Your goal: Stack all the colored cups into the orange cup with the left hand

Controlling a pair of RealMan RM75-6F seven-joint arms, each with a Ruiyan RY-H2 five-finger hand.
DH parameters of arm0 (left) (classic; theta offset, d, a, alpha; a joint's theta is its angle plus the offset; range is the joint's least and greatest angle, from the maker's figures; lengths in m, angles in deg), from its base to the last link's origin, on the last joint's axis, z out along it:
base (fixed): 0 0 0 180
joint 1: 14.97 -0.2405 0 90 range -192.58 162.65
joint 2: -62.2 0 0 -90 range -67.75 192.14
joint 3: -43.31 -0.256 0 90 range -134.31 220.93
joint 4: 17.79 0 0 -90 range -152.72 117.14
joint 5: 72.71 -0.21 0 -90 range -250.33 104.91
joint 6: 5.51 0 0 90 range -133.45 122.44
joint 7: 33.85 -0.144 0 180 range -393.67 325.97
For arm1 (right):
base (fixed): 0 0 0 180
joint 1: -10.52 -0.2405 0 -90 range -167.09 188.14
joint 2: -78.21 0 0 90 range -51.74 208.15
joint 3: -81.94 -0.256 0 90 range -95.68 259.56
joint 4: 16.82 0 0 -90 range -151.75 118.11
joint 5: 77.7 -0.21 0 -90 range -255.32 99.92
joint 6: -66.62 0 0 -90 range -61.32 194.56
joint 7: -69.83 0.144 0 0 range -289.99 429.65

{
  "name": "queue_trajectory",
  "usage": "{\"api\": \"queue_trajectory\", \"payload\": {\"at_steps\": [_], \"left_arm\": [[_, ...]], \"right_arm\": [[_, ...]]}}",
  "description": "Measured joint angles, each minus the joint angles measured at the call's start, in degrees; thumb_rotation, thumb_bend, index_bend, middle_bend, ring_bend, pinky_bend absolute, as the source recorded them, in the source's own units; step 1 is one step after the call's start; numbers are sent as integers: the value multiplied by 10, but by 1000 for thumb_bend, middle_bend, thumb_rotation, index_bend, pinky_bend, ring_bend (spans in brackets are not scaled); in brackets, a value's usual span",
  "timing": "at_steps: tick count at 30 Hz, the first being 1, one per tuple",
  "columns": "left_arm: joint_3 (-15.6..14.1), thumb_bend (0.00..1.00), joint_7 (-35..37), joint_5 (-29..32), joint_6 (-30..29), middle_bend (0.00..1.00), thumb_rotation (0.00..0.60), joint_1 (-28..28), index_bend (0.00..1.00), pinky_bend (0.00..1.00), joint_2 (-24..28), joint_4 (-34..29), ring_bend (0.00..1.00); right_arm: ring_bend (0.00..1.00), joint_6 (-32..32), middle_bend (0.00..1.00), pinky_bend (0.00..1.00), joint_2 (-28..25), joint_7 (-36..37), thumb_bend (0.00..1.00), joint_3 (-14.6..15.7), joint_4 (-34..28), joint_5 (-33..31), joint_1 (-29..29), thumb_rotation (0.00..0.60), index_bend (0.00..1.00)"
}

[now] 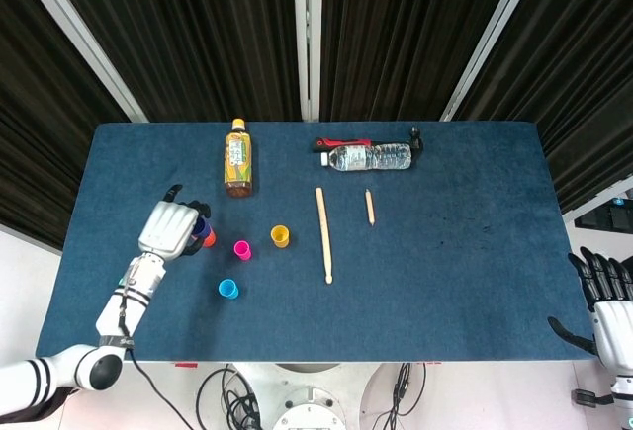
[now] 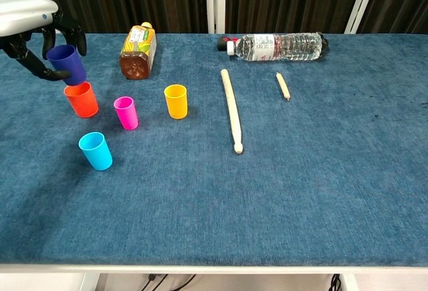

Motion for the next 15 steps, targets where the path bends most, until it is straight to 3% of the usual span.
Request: {"api": "queue_trajectory", "payload": {"at_steps": [15], "left_arm": [[-5,312,31,3,13,394,600,5,361,118,-27,48,485]], "right_arm": [[0,9,0,0,1,-12,98,0,-2,-9,-2,600,0]]}}
